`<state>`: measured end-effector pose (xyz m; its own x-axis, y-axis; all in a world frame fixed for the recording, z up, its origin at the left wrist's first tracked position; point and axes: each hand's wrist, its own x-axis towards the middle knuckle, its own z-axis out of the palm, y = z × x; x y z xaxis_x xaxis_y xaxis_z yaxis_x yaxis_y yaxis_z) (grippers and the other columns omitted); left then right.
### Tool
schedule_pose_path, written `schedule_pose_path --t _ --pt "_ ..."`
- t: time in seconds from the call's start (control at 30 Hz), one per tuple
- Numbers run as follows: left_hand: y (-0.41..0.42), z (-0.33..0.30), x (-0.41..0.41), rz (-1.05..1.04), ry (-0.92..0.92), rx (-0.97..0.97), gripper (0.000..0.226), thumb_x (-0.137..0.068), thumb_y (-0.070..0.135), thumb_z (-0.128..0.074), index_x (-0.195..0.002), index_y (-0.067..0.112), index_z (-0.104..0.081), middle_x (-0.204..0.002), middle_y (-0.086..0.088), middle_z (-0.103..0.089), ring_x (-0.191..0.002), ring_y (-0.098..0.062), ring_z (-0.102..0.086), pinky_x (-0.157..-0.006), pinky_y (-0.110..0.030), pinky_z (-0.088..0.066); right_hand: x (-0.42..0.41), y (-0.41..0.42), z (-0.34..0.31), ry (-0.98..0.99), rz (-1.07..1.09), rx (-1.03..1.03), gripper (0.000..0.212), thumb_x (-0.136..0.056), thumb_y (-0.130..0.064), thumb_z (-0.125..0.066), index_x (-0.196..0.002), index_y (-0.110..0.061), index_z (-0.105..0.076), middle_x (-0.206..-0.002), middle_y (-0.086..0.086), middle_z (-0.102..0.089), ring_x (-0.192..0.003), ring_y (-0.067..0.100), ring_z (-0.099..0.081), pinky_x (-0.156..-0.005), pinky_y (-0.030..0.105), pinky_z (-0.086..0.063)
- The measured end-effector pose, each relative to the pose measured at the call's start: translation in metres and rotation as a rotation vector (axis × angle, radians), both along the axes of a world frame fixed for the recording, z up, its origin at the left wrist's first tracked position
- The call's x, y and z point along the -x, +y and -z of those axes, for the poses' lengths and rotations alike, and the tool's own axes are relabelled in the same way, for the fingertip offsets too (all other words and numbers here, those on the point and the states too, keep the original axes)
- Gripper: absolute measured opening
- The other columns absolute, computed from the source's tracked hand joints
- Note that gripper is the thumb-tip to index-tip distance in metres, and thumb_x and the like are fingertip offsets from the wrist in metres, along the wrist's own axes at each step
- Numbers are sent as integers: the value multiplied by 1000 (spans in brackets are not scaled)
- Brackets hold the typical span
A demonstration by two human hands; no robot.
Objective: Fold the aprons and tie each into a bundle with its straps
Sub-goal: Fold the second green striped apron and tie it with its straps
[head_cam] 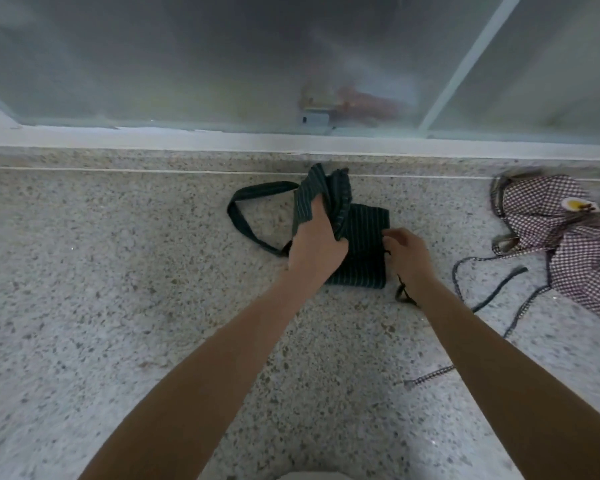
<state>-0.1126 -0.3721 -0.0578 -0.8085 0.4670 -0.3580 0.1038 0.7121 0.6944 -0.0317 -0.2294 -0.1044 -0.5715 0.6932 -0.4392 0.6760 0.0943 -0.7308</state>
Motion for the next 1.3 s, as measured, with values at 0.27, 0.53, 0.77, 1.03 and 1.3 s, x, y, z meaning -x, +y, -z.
schedule_pose_path --t 0.27,0.53,0.77,1.03,1.3 --pt "71 38 -30 141 -59 184 86 -94 25 -54 -150 11 9 -100 -16 -63 -64 -20 -54 -46 -28 -40 -11 25 1 -8 85 523 30 -100 -38 -38 -113 -17 -55 -100 -6 -57 -90 10 -56 -74 31 -50" --pt "64 58 -24 324 -85 132 64 -102 26 -34 -151 11 4 -84 -16 -63 -66 -28 -59 -61 -38 -51 -7 34 8 -29 15 480 26 -94 -36 -53 -109 -16 -63 -107 7 -65 -95 20 -62 -89 43 -53" --pt "57 54 -17 242 275 415 66 -90 59 -43 -133 9 -36 -123 -10 -48 -100 -26 -59 -66 -33 -45 8 27 10 -77 -168 31 30 -95 -31 -52 -110 -7 -64 -100 10 -65 -95 25 -60 -78 31 -48" --pt "69 62 -11 414 336 382 27 -99 28 -40 -117 9 -47 -114 -10 -54 -98 -30 -58 -69 -36 -42 17 33 18 -104 -144 -54 23 -93 -19 -57 -108 -4 -64 -103 15 -66 -82 18 -55 -69 23 -41" --pt "53 62 -11 451 452 131 18 -94 31 -51 -103 17 -58 -138 -14 -31 -133 -32 -23 -107 -46 -25 22 35 15 -132 -95 15 23 -94 -18 -50 -100 -6 -68 -88 13 -64 -81 28 -61 -67 30 -47"
